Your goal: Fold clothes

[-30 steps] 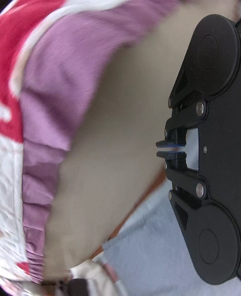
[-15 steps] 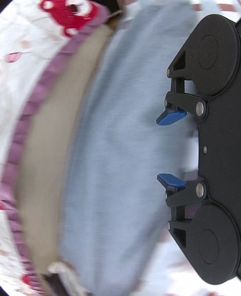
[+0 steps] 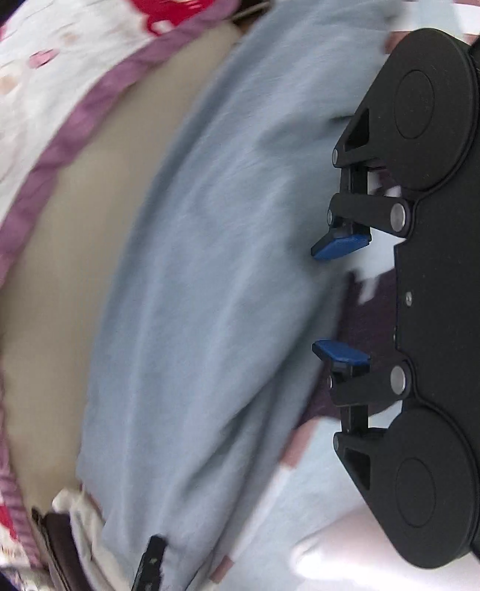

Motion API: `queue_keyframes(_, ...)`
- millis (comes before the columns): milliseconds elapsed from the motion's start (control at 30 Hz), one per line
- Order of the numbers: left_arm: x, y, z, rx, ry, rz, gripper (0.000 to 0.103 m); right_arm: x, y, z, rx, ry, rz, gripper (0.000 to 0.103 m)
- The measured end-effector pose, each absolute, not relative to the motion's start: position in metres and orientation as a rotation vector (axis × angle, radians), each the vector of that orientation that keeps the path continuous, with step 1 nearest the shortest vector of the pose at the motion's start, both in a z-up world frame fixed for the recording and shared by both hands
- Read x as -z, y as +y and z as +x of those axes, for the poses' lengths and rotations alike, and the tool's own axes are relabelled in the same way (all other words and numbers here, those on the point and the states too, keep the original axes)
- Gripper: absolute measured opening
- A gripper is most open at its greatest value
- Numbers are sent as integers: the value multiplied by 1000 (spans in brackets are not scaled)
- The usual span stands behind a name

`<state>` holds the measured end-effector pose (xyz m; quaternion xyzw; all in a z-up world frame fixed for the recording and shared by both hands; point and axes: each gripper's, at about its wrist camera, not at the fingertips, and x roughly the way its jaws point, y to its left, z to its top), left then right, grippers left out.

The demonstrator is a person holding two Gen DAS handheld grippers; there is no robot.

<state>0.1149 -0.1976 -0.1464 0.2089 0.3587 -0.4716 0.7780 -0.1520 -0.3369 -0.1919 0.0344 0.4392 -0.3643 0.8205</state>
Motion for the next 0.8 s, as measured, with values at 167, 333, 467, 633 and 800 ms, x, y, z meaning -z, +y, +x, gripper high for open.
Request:
queue_keyframes(167,162,-196,119,976,796,497,56,199,-352,-161,938,963,-61,52)
queue_keyframes(333,163,-199,118,953,803,511,57,214,-366,-184,1060,1012,-159,45)
queue_keyframes(467,163,-199,119,941,801,505,60,206,-394,-220,1248,992,-52,27)
queue_keyframes(633,164,-197,127,906,804,491,68,158,-408,-276,1535,813,91,2)
queue_keyframes(800,165,-196,131,889,792,491,69,104,-444,-332,1479,620,343,12)
